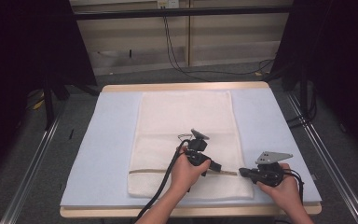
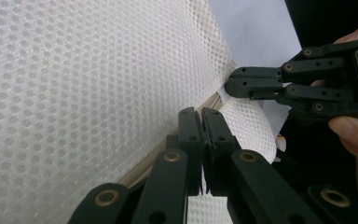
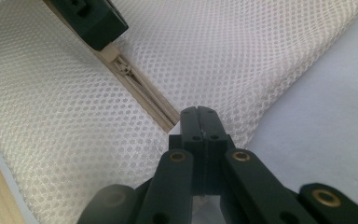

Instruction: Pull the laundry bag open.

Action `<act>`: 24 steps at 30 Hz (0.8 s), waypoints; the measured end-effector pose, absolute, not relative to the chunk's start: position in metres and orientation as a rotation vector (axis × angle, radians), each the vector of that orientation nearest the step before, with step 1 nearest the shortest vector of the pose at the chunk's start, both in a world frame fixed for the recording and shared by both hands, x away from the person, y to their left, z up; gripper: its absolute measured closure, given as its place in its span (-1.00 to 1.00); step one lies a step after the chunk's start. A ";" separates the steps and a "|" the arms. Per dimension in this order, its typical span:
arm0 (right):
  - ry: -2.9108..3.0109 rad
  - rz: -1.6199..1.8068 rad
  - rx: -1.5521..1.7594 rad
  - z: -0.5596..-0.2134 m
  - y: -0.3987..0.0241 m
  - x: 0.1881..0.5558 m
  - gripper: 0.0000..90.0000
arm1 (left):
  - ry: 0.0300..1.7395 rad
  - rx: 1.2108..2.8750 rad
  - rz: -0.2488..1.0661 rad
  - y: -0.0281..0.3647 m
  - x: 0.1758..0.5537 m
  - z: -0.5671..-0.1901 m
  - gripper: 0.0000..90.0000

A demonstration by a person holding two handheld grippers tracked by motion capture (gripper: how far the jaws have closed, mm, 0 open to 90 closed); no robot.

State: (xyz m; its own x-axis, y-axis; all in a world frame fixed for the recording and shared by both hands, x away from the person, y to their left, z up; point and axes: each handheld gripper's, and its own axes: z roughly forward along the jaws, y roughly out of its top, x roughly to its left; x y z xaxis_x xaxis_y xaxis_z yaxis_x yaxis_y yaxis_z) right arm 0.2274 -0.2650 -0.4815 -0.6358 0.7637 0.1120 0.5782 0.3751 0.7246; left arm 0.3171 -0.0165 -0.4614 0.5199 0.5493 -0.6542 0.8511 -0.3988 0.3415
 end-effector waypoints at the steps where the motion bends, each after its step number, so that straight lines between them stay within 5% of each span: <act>1: 2.395 1.111 1.195 -0.481 -0.265 0.227 1.00 | 1.123 2.104 -0.608 -0.014 0.318 -0.462 0.95; 24: 2.398 1.123 1.197 -0.482 -0.266 0.228 1.00 | 1.146 2.062 -0.637 0.011 0.323 -0.460 0.95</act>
State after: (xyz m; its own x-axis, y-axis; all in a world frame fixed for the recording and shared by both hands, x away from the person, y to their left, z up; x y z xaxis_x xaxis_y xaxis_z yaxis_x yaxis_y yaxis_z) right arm 0.2279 -0.2659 -0.4817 -0.6376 0.7608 0.1215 0.5806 0.3708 0.7248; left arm 0.3233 0.0108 -0.4601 0.4915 0.5312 -0.6901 0.8665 -0.3779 0.3262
